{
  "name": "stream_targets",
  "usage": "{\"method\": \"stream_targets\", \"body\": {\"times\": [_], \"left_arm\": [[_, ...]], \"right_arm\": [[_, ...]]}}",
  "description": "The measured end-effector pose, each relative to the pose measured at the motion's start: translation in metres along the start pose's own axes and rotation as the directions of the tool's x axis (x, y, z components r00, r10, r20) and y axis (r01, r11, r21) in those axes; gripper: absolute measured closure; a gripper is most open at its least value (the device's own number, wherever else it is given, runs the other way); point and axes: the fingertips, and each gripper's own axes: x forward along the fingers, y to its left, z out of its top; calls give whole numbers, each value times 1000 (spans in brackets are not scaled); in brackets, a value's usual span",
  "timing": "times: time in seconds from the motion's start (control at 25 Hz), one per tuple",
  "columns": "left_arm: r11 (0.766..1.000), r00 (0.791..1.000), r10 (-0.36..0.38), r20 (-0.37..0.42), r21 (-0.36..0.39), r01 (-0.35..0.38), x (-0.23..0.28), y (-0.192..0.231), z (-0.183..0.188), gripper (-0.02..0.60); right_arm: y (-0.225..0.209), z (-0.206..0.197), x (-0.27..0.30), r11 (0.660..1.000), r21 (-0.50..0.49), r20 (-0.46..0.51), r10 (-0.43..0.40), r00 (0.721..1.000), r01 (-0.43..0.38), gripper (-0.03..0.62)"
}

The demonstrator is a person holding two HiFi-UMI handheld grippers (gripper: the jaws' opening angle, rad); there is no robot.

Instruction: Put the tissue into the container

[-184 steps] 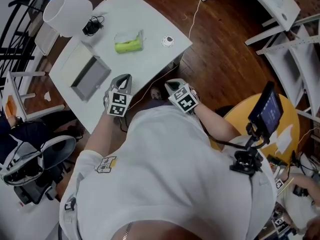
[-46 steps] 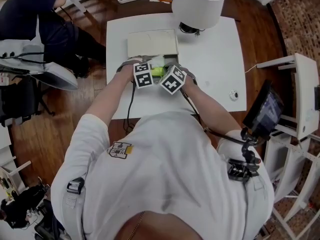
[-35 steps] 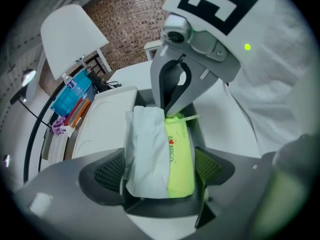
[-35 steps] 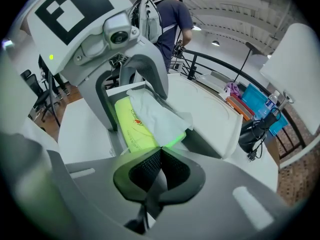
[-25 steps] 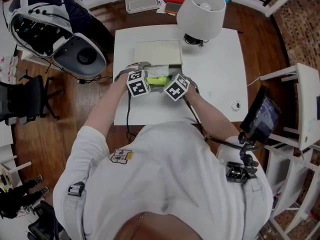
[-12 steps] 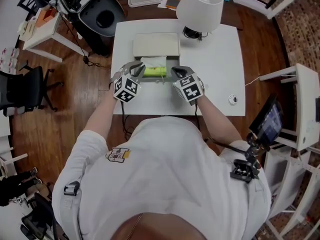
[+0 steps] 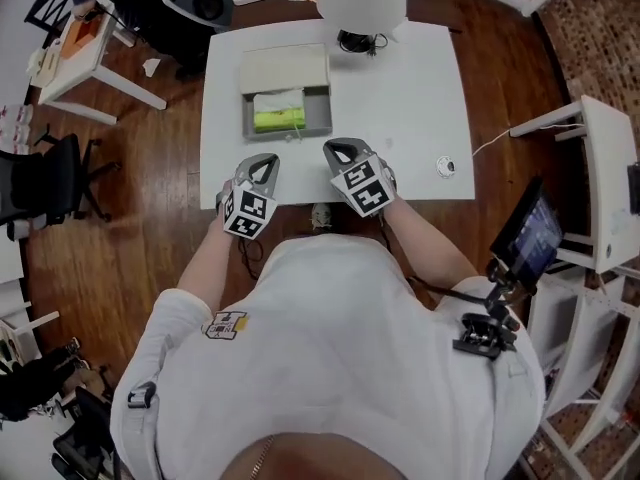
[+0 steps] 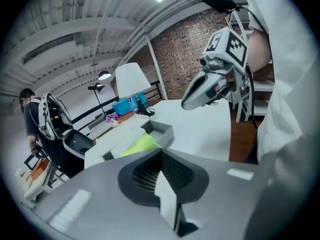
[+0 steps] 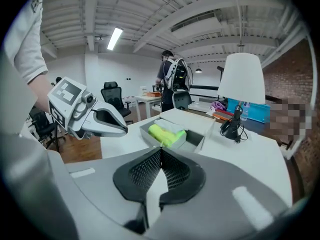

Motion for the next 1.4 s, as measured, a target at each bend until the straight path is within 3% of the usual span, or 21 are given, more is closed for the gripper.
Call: {"method": "stream_targets", "body": {"times": [0.32, 0.56, 0.96, 1.16, 1.4], "left_arm": [[995, 991, -85, -103, -56, 80, -45, -104, -40, 581], [990, 981, -135, -138, -67, 127, -73, -158, -63, 581], [964, 959, -264, -105, -70, 258, -103, -187, -92, 581], [958, 955, -283, -88, -75, 277, -119, -181, -121, 581], [960, 960, -273, -60, -80, 268, -117, -174, -115, 581]], "right_arm": [[57, -59, -35, 994, 10, -38, 105, 994, -105, 594], [89, -103, -60, 990, 32, -70, 136, 988, -134, 594], [136, -122, -74, 995, -12, -109, 97, 989, -99, 594], [174, -123, -66, 997, -32, -130, 64, 989, -69, 594], [173, -128, -65, 999, -12, -147, 40, 988, -42, 594]]}}
